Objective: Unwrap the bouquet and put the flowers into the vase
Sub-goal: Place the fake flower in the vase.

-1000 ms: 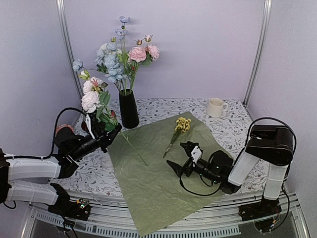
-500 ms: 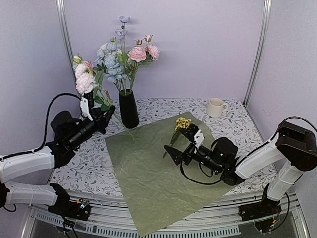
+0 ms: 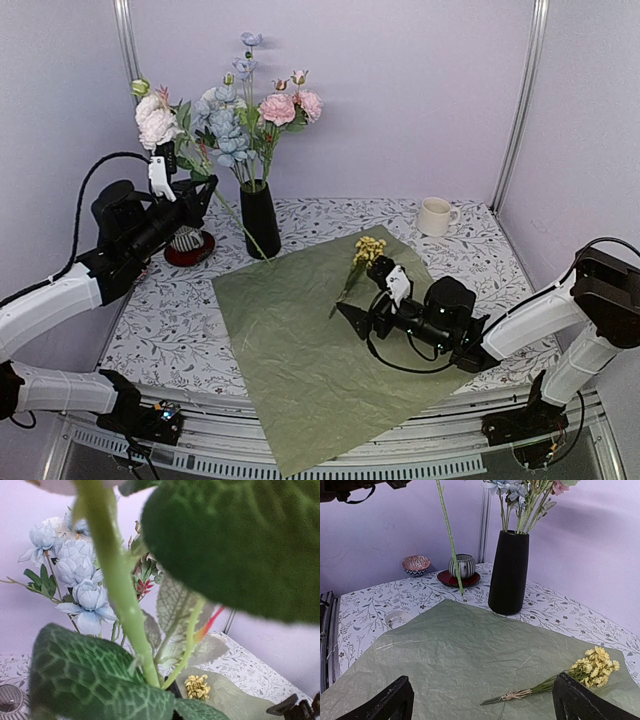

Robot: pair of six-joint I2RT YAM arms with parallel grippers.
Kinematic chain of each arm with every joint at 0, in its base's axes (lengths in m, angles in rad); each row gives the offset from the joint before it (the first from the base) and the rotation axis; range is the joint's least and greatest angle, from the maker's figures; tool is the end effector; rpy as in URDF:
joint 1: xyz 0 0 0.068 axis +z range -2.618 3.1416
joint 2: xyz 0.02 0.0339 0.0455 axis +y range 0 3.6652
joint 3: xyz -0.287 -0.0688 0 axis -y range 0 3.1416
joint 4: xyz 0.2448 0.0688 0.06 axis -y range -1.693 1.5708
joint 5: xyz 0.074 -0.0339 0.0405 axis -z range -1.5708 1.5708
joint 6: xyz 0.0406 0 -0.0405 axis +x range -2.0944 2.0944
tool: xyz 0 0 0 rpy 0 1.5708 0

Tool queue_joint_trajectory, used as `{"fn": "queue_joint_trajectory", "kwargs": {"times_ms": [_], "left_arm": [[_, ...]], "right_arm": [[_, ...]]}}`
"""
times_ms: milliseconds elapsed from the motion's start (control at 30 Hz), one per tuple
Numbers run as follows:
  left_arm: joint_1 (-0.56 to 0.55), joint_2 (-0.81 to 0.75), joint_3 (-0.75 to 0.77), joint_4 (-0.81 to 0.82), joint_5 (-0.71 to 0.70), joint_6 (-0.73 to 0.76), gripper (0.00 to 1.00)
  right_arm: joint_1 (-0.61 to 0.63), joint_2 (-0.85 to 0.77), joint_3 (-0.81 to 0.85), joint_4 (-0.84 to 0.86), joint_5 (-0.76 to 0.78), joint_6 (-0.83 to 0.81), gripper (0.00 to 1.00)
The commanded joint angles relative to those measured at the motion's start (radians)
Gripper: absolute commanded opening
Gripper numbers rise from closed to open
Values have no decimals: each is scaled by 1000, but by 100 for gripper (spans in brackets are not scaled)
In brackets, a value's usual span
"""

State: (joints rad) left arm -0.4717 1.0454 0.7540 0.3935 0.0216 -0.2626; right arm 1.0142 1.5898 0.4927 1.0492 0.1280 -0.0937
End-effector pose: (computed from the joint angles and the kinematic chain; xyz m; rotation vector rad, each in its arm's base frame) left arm 0.2150 -0.1106 0.3606 0.1742 1.4883 -0.6109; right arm 0.1654 0.2559 0.2045 -0.7819 1.4557 0.6036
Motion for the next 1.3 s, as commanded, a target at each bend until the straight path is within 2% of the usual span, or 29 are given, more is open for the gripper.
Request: {"fn": "queue_joint_trajectory", "kwargs": {"times_ms": [0, 100, 200, 667, 1067, 1267], "left_arm": [[27, 29, 76, -28, 2, 0, 0], [32, 52, 138, -25, -35, 38, 0], [36, 81, 212, -25, -79, 82, 0], [39, 272, 517, -27, -169, 273, 0], [42, 490, 620, -15, -198, 344, 0], [42, 624, 701, -130, -216, 344, 0]], "right_arm": [[-2, 1, 22, -49, 68, 2, 99], [-4, 39, 72, -101, 112, 14, 99], [-3, 69, 115, -151, 91, 19, 99], [-6, 56, 81, -109, 81, 12, 99], [-12, 59, 83, -109, 69, 12, 99], [-14, 59, 79, -108, 68, 11, 99]]}}
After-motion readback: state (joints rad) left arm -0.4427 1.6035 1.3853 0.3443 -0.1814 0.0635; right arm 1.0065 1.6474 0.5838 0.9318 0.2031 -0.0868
